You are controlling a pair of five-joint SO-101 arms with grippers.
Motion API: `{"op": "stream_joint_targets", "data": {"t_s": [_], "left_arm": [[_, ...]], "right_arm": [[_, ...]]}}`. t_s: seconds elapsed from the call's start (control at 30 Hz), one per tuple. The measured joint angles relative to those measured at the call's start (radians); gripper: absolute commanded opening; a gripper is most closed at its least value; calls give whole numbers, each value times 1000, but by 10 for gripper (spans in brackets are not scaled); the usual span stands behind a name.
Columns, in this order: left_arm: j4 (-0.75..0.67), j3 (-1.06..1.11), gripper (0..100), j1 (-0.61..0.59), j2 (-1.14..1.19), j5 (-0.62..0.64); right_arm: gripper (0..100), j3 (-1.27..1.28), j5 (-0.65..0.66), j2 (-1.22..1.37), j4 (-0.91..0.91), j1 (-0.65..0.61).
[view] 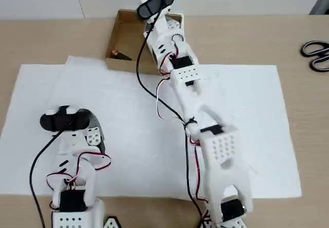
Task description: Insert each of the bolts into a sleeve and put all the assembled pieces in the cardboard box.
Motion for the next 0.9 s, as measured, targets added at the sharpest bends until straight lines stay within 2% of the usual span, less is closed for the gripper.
{"op": "stream_joint_targets", "data": {"t_s": [0.27, 0.37, 0.5, 0.7, 0.9], "left_arm": [[37, 0, 6, 0, 0, 0], [37, 0, 6, 0, 0, 0], [37, 0, 6, 0, 0, 0], [37, 0, 6, 0, 0, 0], [37, 0, 6, 0, 0, 0]], "right_arm": [[7, -440, 8, 384, 0, -55], [9, -562, 55, 479, 0, -78], [38, -617, 110, 539, 3, -84], [236, -644, 117, 539, 109, -83], [223, -658, 117, 537, 158, -91]]}}
